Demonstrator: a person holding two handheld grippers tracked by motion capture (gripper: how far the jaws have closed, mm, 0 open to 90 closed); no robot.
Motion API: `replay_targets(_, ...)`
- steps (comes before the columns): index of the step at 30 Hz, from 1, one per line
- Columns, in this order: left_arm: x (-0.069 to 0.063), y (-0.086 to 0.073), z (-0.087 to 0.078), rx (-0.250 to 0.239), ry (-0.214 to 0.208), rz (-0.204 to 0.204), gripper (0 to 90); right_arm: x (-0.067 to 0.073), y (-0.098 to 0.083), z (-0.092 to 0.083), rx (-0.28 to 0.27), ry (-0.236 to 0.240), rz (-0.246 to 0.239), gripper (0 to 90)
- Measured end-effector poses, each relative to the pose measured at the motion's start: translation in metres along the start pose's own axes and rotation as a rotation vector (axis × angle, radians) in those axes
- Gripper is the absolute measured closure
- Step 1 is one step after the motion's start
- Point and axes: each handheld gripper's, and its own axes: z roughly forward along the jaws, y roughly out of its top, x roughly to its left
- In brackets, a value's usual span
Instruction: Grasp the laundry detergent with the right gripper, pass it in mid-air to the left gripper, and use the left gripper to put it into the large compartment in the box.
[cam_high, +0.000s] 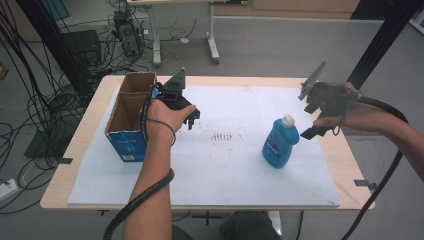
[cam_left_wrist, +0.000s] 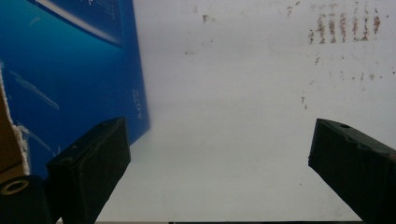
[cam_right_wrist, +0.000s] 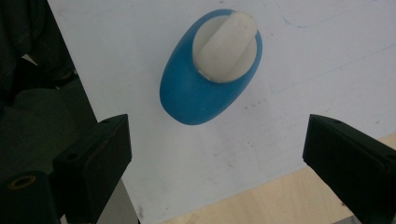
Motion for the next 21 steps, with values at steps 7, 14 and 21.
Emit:
replay_targets(7,-0.001,-0.001,-0.001,-0.003,-0.001,0.006,5.9,0.002,-0.016,0.006,-0.028,0.005,0.056,6.9)
replay_targets(14,0.000,-0.001,-0.003,-0.008,-0.002,0.006,6.0,0.006,-0.029,0.011,-0.065,-0.010,0.104,5.6)
replay_targets(21,0.001,-0.002,-0.002,-0.006,-0.009,0.009,6.0,0.016,-0.046,0.031,-0.141,-0.022,0.169,4.5)
